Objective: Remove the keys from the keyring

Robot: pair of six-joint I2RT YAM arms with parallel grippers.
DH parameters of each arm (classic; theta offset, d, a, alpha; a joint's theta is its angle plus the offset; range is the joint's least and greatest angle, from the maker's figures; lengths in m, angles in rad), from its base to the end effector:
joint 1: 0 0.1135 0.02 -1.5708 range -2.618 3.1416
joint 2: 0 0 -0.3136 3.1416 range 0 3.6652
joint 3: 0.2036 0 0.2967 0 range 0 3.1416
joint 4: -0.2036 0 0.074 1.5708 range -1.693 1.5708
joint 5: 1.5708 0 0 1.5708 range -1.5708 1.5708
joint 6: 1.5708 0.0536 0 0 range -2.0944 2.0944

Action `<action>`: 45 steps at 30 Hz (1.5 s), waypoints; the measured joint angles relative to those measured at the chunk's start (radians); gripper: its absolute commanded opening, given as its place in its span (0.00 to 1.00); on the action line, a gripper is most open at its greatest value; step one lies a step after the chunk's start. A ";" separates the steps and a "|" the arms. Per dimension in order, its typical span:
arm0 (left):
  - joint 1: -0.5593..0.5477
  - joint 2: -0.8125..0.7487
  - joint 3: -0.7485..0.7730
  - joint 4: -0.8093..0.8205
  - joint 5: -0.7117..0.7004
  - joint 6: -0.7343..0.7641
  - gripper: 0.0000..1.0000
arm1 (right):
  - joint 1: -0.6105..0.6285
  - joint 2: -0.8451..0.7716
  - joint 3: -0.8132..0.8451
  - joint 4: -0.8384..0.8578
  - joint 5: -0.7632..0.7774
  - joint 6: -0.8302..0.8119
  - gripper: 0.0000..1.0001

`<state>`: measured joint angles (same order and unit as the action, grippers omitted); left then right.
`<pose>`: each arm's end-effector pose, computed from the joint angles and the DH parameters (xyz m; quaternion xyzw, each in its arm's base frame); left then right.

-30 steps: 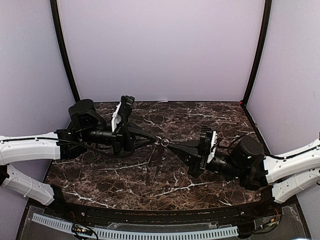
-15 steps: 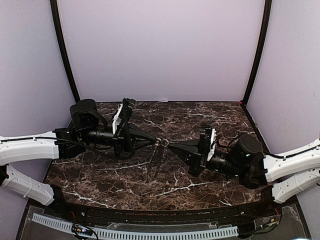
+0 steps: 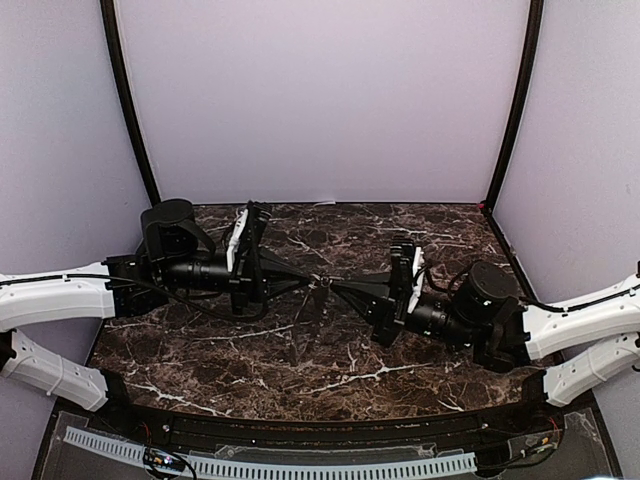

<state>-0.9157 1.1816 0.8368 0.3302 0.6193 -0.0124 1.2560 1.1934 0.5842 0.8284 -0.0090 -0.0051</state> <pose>0.1656 -0.2667 0.3602 0.4885 0.5170 -0.4933 0.5007 0.0929 0.2869 0.3157 -0.3716 0.5032 0.4591 0.6309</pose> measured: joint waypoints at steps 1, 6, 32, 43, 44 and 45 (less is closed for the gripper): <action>-0.002 0.000 0.000 -0.006 -0.011 0.008 0.00 | -0.003 0.002 0.004 -0.003 0.000 0.005 0.00; -0.008 0.000 0.000 -0.028 -0.066 0.041 0.00 | -0.021 0.027 0.035 -0.026 0.001 0.035 0.00; -0.010 0.022 -0.066 -0.022 -0.350 0.069 0.00 | -0.083 0.264 0.331 -0.332 0.066 0.175 0.00; -0.014 0.036 -0.122 0.064 -0.541 0.038 0.00 | -0.092 0.358 0.491 -0.520 0.142 0.214 0.00; -0.016 0.042 -0.123 0.078 -0.555 0.035 0.00 | -0.093 0.363 0.513 -0.549 0.152 0.218 0.00; -0.016 0.048 -0.126 0.100 -0.568 0.034 0.00 | -0.093 0.369 0.538 -0.579 0.166 0.221 0.00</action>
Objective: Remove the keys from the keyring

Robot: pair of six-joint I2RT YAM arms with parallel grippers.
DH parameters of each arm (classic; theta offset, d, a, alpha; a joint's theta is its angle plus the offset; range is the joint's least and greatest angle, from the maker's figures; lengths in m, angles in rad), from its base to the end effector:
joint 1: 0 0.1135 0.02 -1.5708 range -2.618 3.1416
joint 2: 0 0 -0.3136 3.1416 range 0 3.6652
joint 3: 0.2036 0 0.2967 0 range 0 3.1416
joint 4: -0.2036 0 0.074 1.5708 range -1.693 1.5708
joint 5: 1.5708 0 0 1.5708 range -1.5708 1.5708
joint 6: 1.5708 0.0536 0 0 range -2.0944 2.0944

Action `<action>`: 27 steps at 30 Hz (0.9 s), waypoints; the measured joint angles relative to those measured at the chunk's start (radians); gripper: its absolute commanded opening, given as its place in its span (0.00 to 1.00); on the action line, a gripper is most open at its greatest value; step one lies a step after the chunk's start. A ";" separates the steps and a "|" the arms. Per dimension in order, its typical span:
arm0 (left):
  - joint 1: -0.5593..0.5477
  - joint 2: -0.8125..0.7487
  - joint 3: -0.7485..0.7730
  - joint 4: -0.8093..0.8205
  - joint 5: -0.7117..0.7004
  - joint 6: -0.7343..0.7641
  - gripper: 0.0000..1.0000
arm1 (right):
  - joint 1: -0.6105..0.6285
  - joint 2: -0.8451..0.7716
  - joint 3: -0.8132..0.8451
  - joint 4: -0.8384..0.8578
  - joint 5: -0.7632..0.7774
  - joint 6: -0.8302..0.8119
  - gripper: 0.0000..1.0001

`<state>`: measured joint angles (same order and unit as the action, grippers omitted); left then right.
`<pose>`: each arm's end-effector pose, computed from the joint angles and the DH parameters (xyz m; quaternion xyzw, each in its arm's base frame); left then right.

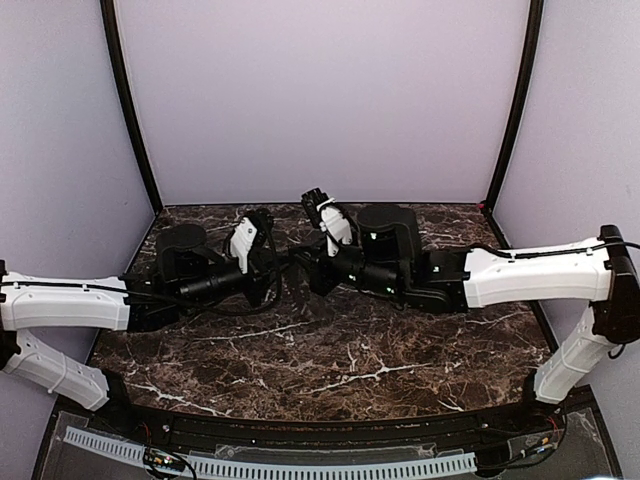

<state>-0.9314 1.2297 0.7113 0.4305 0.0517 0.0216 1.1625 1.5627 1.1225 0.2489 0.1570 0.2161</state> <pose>0.1913 -0.2619 0.3060 0.3537 0.6471 -0.3138 0.5981 0.1786 0.3918 0.3334 -0.3061 0.7073 0.3568 0.5280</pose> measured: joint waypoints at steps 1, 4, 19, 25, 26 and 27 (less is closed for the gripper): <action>0.000 0.005 -0.004 0.025 -0.012 0.001 0.00 | 0.000 0.006 0.029 -0.032 0.013 0.003 0.00; 0.000 0.015 -0.019 0.093 -0.032 0.009 0.00 | 0.000 0.021 0.097 -0.120 0.040 0.008 0.00; 0.027 0.111 -0.086 0.272 -0.048 0.023 0.00 | -0.005 0.187 0.402 -0.519 0.117 0.117 0.00; 0.030 0.163 -0.116 0.327 -0.044 0.013 0.00 | -0.009 0.229 0.423 -0.566 0.121 0.165 0.15; 0.029 0.171 -0.117 0.336 -0.023 0.010 0.00 | -0.009 0.235 0.426 -0.557 0.113 0.175 0.19; 0.023 0.179 -0.118 0.345 -0.005 0.008 0.00 | -0.008 0.243 0.437 -0.539 0.101 0.182 0.24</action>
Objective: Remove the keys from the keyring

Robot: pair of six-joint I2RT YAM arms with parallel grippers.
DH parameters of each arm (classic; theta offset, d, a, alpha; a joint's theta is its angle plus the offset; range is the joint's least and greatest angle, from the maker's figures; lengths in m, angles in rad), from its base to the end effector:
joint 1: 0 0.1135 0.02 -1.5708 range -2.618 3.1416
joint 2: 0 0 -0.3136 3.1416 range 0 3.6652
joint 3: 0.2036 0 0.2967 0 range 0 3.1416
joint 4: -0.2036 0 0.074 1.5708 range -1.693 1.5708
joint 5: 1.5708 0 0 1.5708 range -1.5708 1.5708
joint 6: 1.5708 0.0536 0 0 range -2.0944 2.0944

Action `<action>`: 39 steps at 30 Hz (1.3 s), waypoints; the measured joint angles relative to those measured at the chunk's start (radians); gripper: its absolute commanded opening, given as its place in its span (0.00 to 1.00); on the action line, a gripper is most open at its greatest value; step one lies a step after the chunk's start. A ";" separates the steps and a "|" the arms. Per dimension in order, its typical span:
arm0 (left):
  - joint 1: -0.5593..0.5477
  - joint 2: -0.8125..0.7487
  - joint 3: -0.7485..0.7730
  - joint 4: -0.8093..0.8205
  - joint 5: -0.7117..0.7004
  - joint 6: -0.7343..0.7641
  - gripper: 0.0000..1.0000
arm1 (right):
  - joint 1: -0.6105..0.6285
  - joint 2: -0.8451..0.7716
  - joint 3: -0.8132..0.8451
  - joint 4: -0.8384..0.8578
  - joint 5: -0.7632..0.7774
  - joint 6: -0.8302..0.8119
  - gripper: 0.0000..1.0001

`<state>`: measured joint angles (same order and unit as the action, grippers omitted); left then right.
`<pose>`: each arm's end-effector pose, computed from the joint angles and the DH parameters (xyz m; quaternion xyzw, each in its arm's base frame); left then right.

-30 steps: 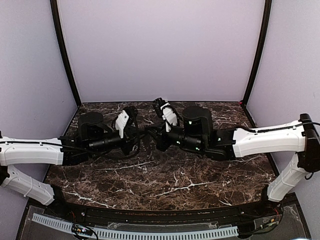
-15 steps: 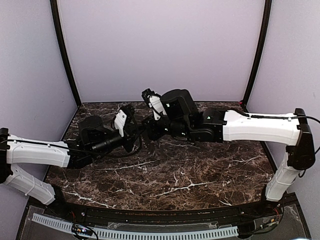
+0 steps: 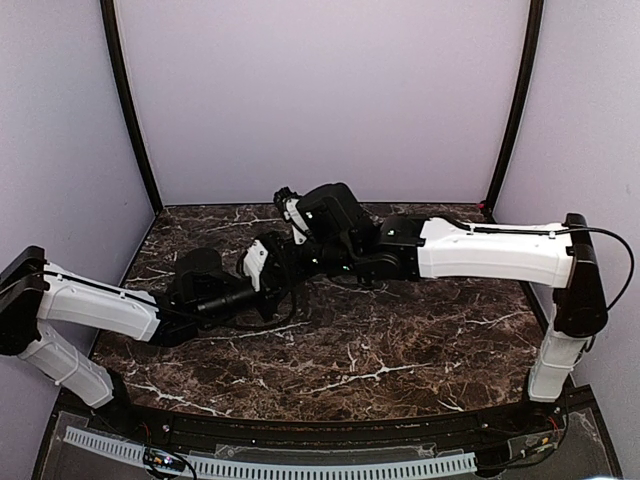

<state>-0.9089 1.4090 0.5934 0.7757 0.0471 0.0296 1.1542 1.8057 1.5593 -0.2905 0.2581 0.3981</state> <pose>0.2068 -0.2696 0.2475 0.3405 0.6356 -0.3102 0.6196 0.2138 0.4494 0.3414 -0.2591 0.8247 0.2635 0.4281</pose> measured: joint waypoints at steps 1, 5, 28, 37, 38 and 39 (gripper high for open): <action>-0.008 0.008 0.000 0.011 0.021 -0.004 0.00 | 0.002 0.007 0.010 0.022 -0.016 0.005 0.29; -0.018 0.002 -0.011 0.093 0.077 -0.028 0.00 | 0.003 0.008 0.019 0.080 -0.049 0.035 0.46; 0.057 -0.123 -0.126 0.273 0.257 -0.321 0.00 | -0.039 -0.420 -0.313 0.441 -0.222 -0.169 0.88; 0.134 -0.149 -0.136 0.333 0.398 -0.509 0.00 | -0.169 -0.455 -0.502 0.551 -0.441 -0.171 0.90; 0.140 -0.149 -0.136 0.335 0.413 -0.525 0.00 | -0.178 -0.454 -0.517 0.564 -0.466 -0.161 0.90; 0.142 -0.149 -0.136 0.337 0.424 -0.535 0.00 | -0.190 -0.452 -0.529 0.581 -0.487 -0.153 0.90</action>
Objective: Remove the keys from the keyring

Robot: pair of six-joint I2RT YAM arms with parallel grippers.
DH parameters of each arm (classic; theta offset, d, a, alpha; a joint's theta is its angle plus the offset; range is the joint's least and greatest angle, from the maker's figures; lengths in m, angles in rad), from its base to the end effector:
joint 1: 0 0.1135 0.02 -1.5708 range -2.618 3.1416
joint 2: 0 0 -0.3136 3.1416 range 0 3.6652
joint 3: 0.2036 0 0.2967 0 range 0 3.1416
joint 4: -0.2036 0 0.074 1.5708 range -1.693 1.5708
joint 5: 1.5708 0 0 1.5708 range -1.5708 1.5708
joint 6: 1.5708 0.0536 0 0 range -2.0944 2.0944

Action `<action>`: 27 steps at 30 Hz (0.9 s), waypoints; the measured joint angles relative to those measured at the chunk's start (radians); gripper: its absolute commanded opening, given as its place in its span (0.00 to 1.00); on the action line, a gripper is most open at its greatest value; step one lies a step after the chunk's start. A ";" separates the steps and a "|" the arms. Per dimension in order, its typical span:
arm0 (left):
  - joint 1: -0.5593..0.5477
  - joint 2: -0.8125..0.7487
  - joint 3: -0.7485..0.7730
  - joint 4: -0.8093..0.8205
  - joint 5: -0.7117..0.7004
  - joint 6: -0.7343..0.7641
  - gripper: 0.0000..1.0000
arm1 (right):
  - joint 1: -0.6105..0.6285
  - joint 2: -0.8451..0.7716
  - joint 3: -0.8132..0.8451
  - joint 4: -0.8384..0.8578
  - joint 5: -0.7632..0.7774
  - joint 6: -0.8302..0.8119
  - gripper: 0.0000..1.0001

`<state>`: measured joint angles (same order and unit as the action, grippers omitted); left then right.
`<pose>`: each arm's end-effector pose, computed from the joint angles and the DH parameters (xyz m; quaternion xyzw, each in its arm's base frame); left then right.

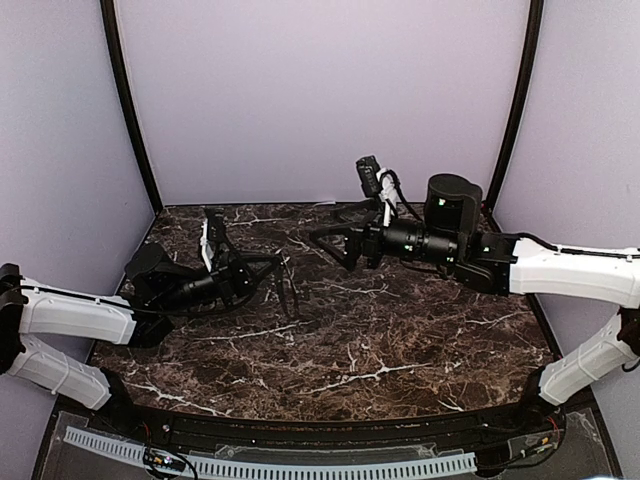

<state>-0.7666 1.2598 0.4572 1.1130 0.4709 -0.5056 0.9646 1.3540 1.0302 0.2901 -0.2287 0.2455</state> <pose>0.1884 -0.2152 0.2820 0.2614 0.5436 -0.5773 0.5503 0.2027 0.3137 0.3799 -0.3255 0.6407 0.4603 0.5213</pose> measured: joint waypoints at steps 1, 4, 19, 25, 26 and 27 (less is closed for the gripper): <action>0.002 -0.001 0.000 0.003 0.017 -0.013 0.00 | -0.015 0.002 -0.018 0.026 -0.021 0.008 0.90; 0.006 -0.007 -0.005 0.021 0.056 -0.039 0.00 | -0.037 0.000 -0.063 0.086 -0.061 0.026 0.89; 0.006 -0.076 -0.010 0.132 0.254 -0.101 0.00 | 0.039 -0.026 -0.150 0.227 -0.339 -0.003 0.70; 0.006 -0.104 -0.019 0.132 0.297 -0.100 0.00 | 0.075 0.085 -0.071 0.241 -0.367 0.000 0.65; 0.006 -0.109 -0.022 0.130 0.300 -0.098 0.00 | 0.077 0.107 -0.050 0.240 -0.370 0.000 0.64; 0.006 -0.114 -0.024 0.128 0.301 -0.096 0.00 | 0.082 0.123 -0.034 0.241 -0.375 -0.001 0.62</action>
<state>-0.7609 1.1461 0.4328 1.2411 0.7723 -0.6014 1.0462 1.4773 0.9966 0.5308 -0.6033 0.2443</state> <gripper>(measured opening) 0.009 0.653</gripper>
